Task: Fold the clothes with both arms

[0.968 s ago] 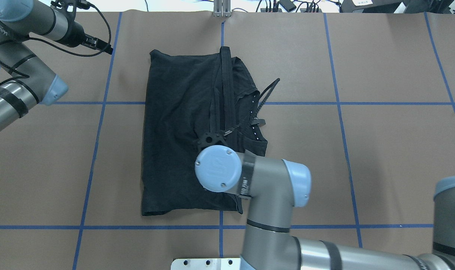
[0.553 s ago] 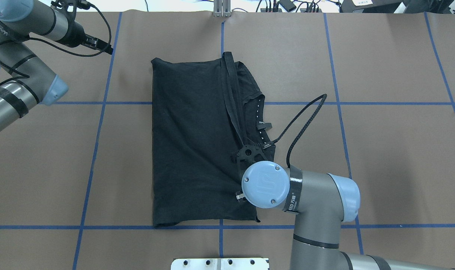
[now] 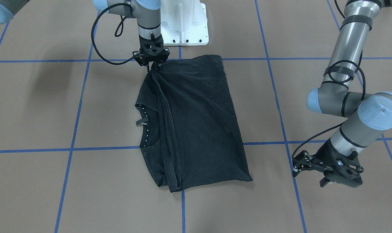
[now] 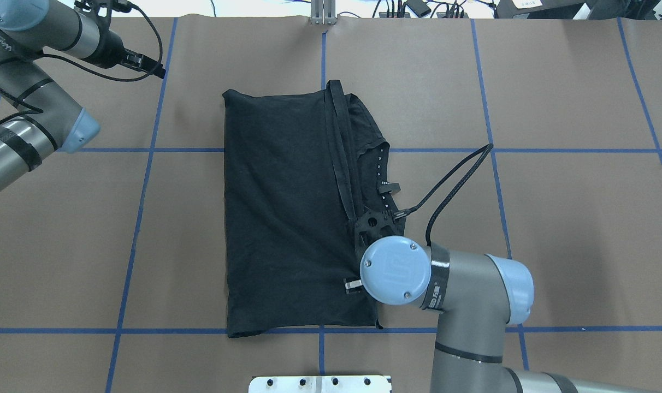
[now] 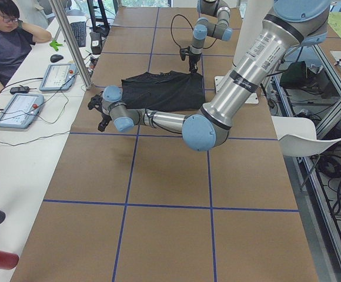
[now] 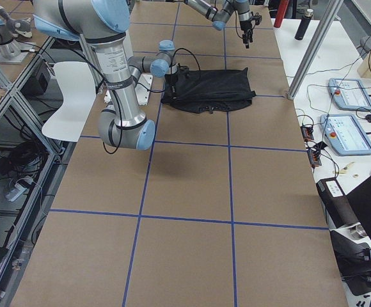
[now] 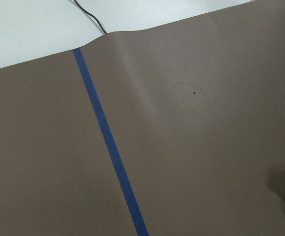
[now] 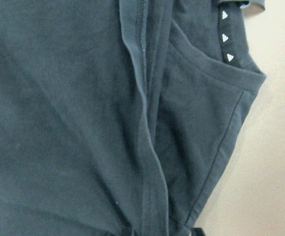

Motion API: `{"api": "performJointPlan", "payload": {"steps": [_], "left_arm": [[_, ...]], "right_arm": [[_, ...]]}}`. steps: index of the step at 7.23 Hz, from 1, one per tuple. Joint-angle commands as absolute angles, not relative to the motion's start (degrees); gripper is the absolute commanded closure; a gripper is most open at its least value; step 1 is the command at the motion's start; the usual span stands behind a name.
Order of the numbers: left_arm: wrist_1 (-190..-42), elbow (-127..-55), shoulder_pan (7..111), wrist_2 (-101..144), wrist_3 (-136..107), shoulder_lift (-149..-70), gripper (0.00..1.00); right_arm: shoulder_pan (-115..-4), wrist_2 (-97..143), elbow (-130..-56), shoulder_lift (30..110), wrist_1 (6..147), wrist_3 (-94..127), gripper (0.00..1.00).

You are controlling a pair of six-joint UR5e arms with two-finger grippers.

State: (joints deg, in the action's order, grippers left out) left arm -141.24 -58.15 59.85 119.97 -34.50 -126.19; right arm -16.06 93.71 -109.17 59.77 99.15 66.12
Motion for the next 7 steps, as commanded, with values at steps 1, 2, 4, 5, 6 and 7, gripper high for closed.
{"api": "performJointPlan", "payload": {"steps": [1, 2, 4, 5, 6, 7], "left_arm": [[-141.2, -59.0, 59.3, 120.1, -38.1, -126.2, 0.00], [-141.2, -61.0, 57.2, 120.0, -42.1, -126.1, 0.00], [-141.2, -68.3, 54.3, 120.0, -53.7, -122.5, 0.00], [-141.2, -75.3, 51.4, 120.0, -59.1, -118.3, 0.00], [-141.2, -81.9, 47.9, 119.8, -66.3, -114.4, 0.00], [-141.2, -87.5, 43.9, 119.0, -73.0, -111.4, 0.00]], "right_arm": [[-22.2, 98.2, -109.2, 59.0, 99.1, 66.4, 0.00], [-24.0, 99.6, -109.4, 58.9, 99.0, 70.9, 0.00], [-24.3, 99.5, -109.3, 61.1, 90.2, 84.8, 0.00], [-24.3, 99.3, -109.7, 63.5, 86.6, 90.6, 0.01], [-24.3, 98.6, -110.5, 65.2, 84.6, 94.9, 0.01], [-24.2, 97.7, -112.2, 66.4, 84.6, 99.0, 0.01]]}}
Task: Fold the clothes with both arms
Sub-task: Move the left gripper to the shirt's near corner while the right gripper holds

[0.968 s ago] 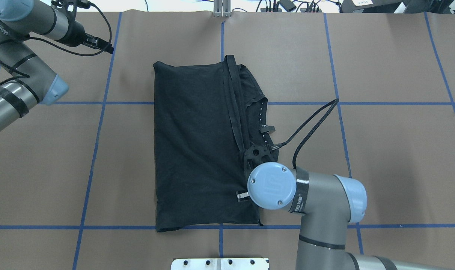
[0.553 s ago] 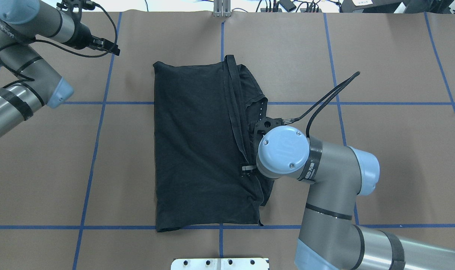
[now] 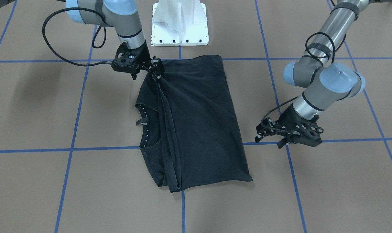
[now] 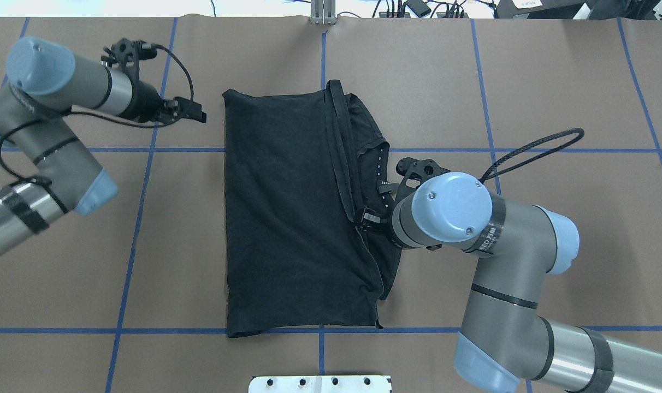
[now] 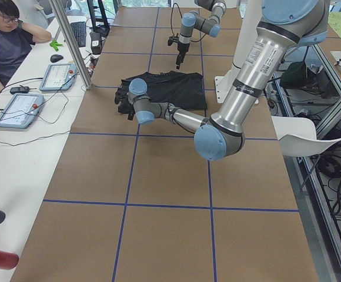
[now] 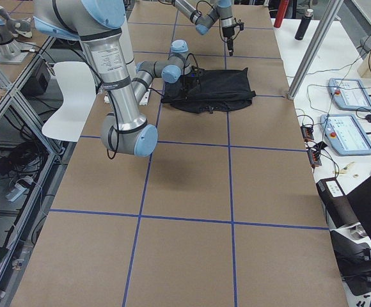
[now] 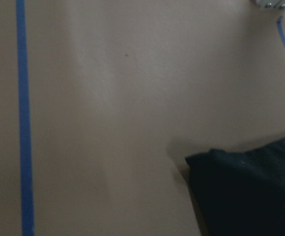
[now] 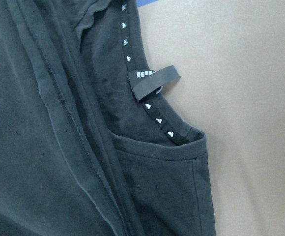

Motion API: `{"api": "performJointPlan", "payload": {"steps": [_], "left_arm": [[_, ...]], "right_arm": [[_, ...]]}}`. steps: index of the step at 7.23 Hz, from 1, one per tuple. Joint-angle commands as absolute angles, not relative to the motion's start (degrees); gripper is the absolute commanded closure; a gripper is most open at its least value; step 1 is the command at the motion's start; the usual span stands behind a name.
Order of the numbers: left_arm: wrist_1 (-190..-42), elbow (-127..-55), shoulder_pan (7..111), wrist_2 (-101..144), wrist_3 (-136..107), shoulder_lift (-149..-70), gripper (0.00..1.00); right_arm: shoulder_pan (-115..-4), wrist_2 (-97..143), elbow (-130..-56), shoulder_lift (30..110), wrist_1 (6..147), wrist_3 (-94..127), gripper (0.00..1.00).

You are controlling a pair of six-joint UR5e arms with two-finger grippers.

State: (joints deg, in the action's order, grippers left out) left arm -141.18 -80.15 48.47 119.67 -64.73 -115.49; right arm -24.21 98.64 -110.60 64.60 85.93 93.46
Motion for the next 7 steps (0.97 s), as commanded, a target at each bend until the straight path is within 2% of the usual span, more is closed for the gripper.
{"api": "performJointPlan", "payload": {"steps": [1, 5, 7], "left_arm": [[-141.3, -92.2, 40.3, 117.6, -78.5, -108.7, 0.00], [-153.1, -105.3, 20.3, 100.7, -100.8, -94.0, 0.00], [-152.9, -106.4, 12.1, 90.2, -111.7, -93.0, 0.00]], "right_arm": [[-23.2, 95.7, -112.7, 66.4, 84.3, 105.6, 0.02], [-20.8, 91.8, -116.0, 71.4, 78.2, 109.2, 0.01], [-20.8, 91.7, -116.0, 71.5, 78.1, 109.2, 0.00]]}}
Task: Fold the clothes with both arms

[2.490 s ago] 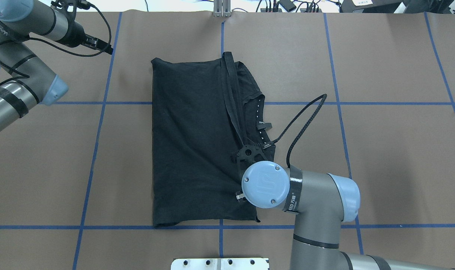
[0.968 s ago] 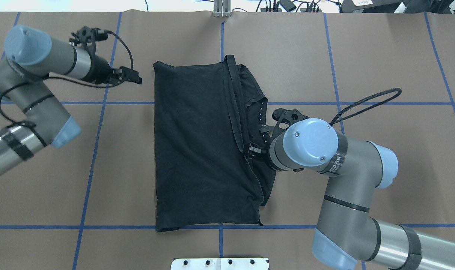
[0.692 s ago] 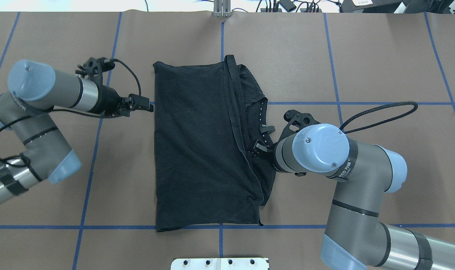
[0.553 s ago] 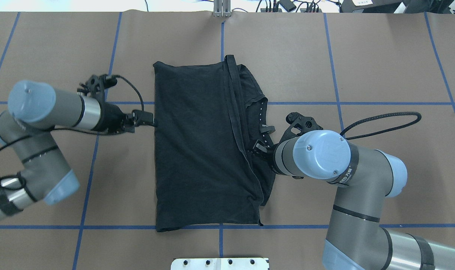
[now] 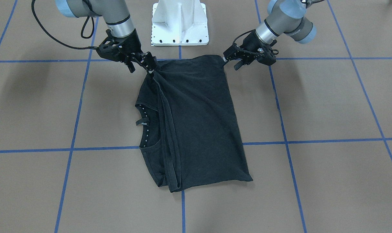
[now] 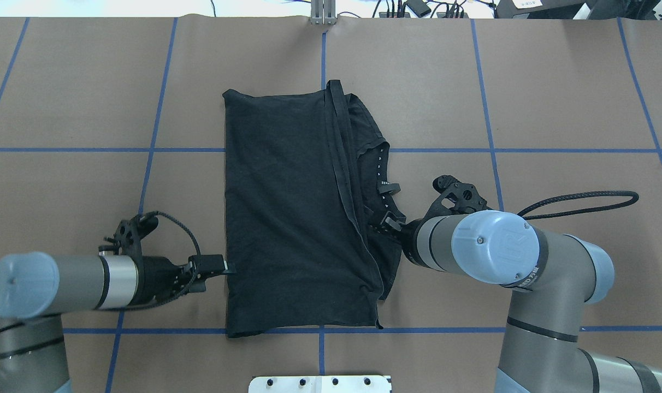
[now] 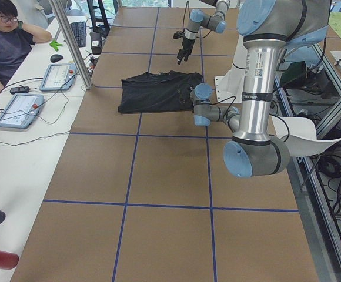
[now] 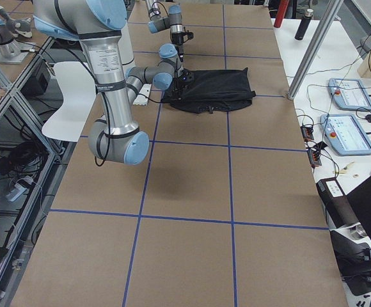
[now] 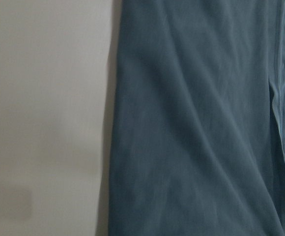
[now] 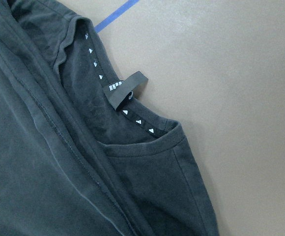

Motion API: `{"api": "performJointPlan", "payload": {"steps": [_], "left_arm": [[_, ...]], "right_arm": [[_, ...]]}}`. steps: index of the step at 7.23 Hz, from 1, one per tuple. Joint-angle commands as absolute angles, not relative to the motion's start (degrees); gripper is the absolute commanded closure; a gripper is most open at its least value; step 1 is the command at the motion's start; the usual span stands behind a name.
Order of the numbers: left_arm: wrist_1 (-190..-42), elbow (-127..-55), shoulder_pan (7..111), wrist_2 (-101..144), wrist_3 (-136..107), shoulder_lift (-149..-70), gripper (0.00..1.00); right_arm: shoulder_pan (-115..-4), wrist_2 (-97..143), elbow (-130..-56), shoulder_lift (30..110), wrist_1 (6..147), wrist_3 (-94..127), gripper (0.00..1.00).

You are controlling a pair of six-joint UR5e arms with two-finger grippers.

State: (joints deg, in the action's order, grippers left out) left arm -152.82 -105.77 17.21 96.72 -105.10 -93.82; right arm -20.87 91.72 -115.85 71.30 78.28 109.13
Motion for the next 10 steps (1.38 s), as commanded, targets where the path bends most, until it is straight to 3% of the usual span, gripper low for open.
{"api": "performJointPlan", "payload": {"steps": [1, 10], "left_arm": [[-152.8, -106.0, 11.5, 87.6, -113.9, -93.1, 0.00], [-152.5, -103.9, 6.1, 84.6, -108.8, -94.5, 0.00]], "right_arm": [[-20.8, 91.7, -116.0, 71.4, 78.1, 109.2, 0.00], [-20.0, 89.6, -116.0, 71.4, 78.1, 109.1, 0.00]]}}
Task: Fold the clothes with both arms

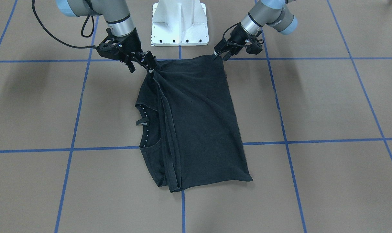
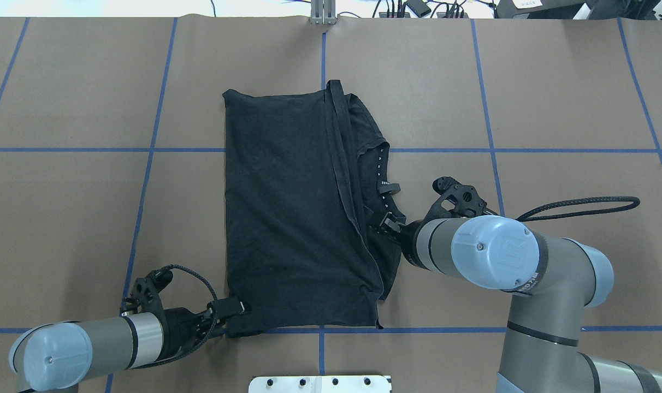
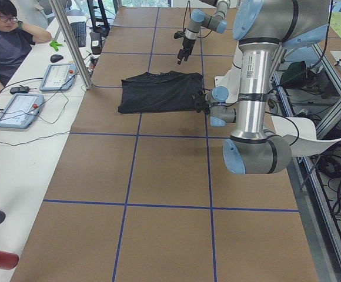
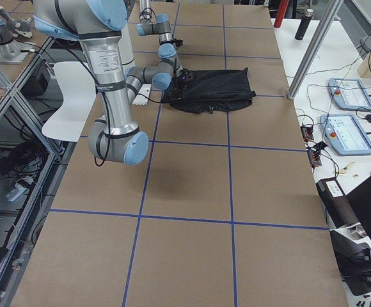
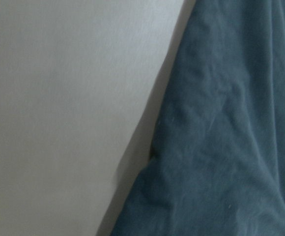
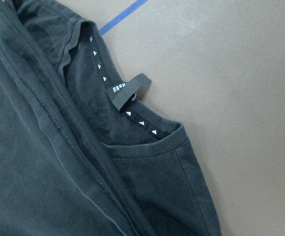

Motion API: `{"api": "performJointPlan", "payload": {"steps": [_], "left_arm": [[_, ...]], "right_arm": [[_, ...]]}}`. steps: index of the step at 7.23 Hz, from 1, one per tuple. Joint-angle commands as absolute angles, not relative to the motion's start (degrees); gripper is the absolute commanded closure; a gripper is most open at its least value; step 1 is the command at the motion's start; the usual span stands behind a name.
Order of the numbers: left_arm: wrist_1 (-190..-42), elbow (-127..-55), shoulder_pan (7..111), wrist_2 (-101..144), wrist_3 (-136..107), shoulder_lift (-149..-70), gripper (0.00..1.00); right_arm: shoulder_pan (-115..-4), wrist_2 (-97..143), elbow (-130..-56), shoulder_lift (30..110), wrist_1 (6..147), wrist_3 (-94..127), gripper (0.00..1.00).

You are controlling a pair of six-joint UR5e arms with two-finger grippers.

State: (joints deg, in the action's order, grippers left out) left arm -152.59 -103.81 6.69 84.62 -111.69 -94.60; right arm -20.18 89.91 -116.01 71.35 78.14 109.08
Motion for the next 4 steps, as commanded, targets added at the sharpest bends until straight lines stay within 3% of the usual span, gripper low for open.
{"api": "performJointPlan", "payload": {"steps": [1, 4], "left_arm": [[-152.6, -104.0, 6.1, 84.1, -108.6, -94.6, 0.00], [-152.2, -104.4, 6.2, 82.6, -108.6, -94.7, 0.01]], "right_arm": [[-20.0, 89.6, -116.0, 71.4, 78.1, 109.1, 0.00], [-19.8, 89.6, -116.0, 71.3, 78.1, 109.1, 0.00]]}}
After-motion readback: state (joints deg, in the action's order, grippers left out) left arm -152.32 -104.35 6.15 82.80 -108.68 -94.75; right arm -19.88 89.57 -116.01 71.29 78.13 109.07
